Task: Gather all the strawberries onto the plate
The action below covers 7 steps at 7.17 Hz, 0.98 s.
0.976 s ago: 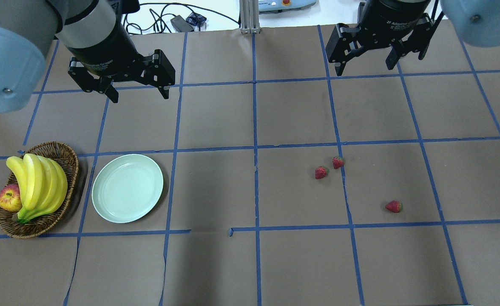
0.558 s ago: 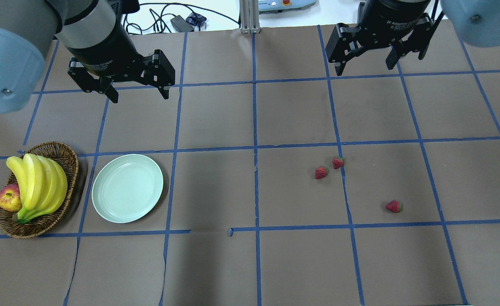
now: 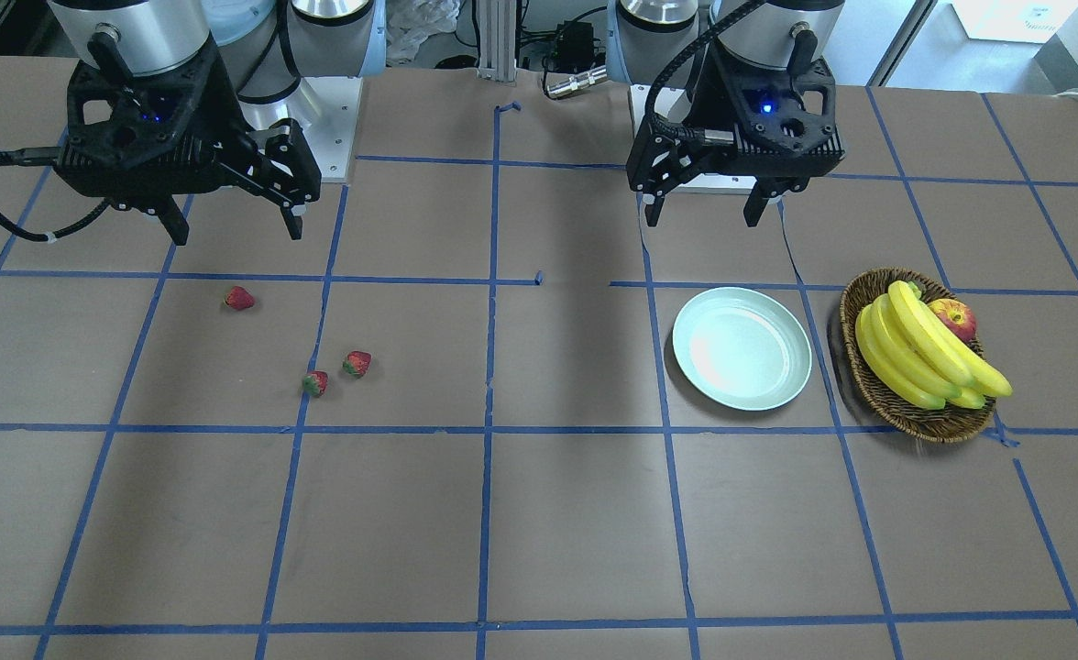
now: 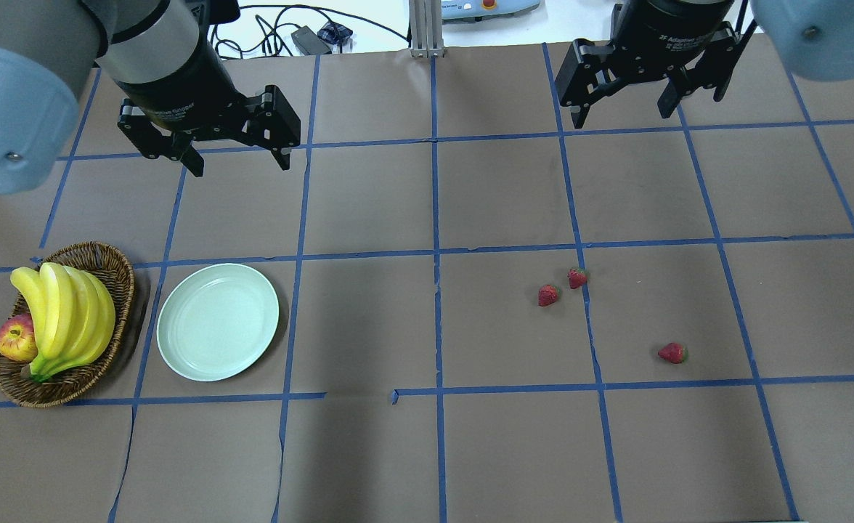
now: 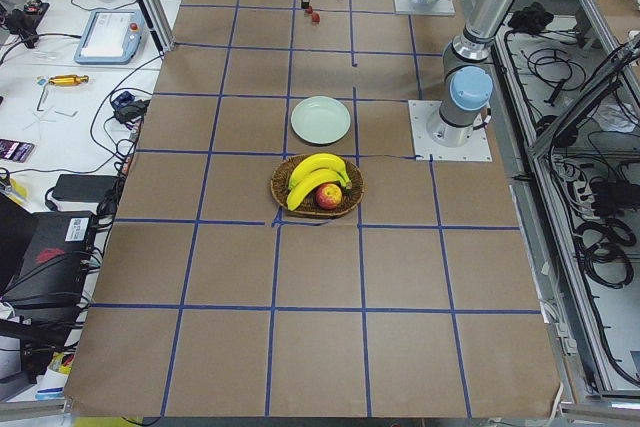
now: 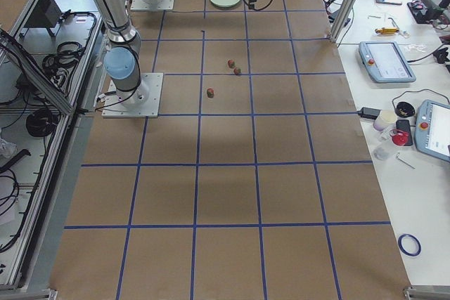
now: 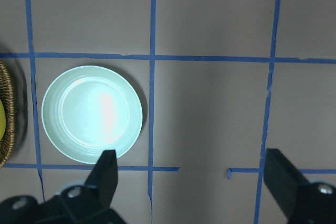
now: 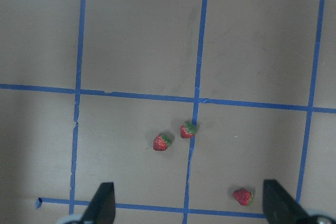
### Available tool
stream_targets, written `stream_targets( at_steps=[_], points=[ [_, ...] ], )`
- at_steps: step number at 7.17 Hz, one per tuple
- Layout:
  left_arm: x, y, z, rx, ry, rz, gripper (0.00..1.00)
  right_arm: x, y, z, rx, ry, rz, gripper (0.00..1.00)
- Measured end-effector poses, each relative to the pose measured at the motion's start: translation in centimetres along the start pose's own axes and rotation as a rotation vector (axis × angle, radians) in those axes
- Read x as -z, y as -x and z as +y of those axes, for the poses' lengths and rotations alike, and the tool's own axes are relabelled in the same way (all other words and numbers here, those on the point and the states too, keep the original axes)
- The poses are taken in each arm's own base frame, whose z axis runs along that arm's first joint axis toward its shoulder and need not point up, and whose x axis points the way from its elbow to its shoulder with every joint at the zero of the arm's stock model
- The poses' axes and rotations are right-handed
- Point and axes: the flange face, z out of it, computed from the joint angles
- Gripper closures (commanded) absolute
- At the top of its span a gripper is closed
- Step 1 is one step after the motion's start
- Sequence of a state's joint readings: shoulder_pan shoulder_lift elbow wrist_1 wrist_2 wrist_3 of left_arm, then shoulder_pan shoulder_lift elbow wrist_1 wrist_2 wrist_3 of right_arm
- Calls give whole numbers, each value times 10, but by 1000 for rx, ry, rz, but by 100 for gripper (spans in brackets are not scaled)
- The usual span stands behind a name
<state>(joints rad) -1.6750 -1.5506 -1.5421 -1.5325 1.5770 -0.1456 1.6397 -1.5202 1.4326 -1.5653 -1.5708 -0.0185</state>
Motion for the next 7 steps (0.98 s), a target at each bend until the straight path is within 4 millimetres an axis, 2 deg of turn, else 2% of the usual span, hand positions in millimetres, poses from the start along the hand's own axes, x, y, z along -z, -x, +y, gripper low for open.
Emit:
stream_targets(
  at_steps=[3,5,6,7],
  points=[
    [-1,0,0,0,2,-2,0,0,0,0,0,-1,0,0],
    [-2,0,0,-3,5,-5,0,-9,0,-2,1,13,0,0],
    [-3,0,0,-2,6,-6,0,-25,-1,-2,1,31,0,0],
    [-4,0,0,-3,7,-7,0,-52,-1,-2,0,44,1,0]
  ],
)
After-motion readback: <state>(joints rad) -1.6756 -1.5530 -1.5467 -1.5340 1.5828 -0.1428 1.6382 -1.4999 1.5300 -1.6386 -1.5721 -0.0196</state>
